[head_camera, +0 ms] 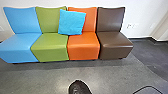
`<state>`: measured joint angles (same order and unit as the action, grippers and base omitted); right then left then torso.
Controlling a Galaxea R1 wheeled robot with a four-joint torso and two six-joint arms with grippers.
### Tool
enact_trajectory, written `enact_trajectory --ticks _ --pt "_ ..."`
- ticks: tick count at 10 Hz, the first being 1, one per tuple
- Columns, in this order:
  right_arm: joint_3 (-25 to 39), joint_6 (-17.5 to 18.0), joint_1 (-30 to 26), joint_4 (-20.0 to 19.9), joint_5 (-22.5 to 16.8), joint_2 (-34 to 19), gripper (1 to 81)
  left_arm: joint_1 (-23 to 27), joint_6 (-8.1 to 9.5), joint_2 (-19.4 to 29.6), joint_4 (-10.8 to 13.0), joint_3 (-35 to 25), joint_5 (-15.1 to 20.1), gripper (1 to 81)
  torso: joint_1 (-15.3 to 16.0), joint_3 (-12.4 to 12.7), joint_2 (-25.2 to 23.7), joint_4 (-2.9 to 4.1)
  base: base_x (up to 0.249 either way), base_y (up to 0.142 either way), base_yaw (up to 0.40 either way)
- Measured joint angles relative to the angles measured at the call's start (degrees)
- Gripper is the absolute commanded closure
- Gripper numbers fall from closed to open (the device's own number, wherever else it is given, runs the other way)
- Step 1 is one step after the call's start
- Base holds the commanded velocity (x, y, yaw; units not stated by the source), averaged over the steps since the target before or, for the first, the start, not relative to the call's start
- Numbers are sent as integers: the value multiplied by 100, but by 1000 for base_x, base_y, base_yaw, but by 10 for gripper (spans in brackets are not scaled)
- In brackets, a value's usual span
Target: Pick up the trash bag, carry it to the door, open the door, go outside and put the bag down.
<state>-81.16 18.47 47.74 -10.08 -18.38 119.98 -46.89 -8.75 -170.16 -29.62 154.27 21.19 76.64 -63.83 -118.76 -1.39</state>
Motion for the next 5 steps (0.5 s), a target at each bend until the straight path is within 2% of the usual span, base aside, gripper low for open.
enact_trajectory --ticks 5 --pt "-94 0 5 0 34 102 10 -9 -26 0 0 0 -11 811 -641 35 1019 0 0 0 0"
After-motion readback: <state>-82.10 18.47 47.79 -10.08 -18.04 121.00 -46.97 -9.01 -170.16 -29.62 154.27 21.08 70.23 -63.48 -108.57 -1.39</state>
